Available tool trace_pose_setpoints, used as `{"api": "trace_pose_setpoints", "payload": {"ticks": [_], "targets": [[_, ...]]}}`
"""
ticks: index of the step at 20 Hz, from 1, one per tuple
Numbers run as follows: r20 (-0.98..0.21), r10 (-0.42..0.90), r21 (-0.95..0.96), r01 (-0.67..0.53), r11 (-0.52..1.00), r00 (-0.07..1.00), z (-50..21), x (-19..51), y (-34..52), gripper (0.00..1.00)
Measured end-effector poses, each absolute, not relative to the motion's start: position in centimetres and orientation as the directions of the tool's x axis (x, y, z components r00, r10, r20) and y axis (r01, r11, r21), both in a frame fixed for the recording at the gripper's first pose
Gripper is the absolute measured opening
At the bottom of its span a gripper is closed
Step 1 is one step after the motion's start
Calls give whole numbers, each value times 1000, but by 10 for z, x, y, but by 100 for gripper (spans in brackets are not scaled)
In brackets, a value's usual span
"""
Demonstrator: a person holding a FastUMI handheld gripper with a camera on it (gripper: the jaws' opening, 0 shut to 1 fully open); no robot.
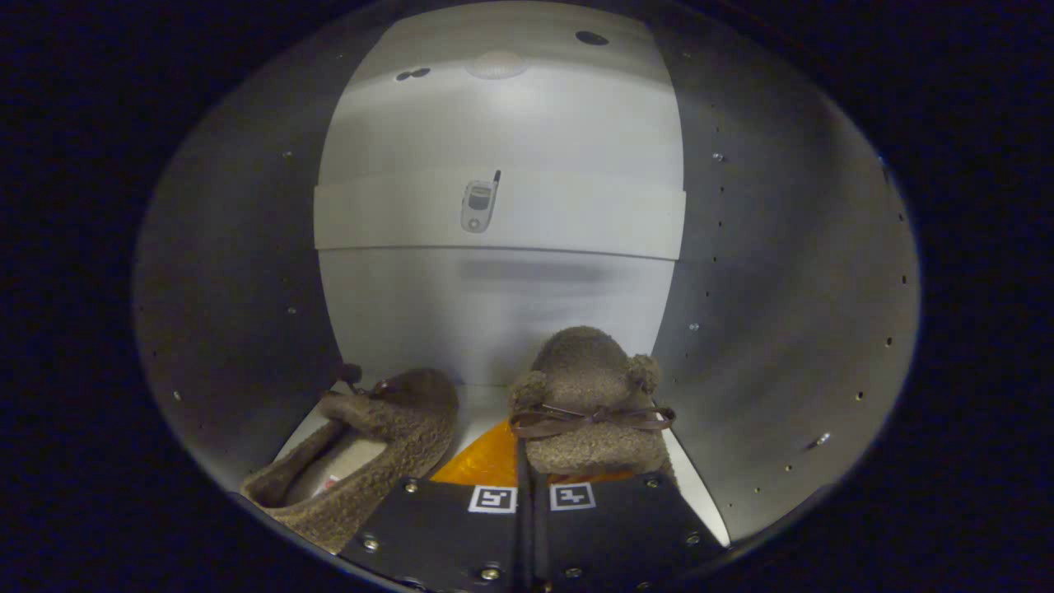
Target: Open the shoe cabinet door, grab the shoes and put them into the shoe cabinet, then close the shoe cabinet door.
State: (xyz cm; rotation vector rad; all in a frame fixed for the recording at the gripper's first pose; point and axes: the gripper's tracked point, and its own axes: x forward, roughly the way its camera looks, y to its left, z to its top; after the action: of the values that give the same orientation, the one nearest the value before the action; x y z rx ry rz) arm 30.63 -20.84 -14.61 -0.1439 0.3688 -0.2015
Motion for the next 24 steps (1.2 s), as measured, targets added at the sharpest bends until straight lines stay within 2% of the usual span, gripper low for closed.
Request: {"api": "trace_pose_setpoints", "payload": {"ticks": [4, 5, 6, 7, 9, 24], "targets": [[-386, -242, -148, 199, 969, 890, -156, 311, -213, 3], [-400, -249, -151, 204, 967, 882, -159, 309, -214, 9], [-422, -246, -150, 201, 968, 873, -163, 306, -213, 10], [-434, -253, -157, 204, 966, 865, -166, 304, -214, 22], [-437, -266, -171, 211, 962, 859, -165, 300, -215, 26], [-370, -342, -212, 280, 936, 864, -120, 199, -182, 27]]}}
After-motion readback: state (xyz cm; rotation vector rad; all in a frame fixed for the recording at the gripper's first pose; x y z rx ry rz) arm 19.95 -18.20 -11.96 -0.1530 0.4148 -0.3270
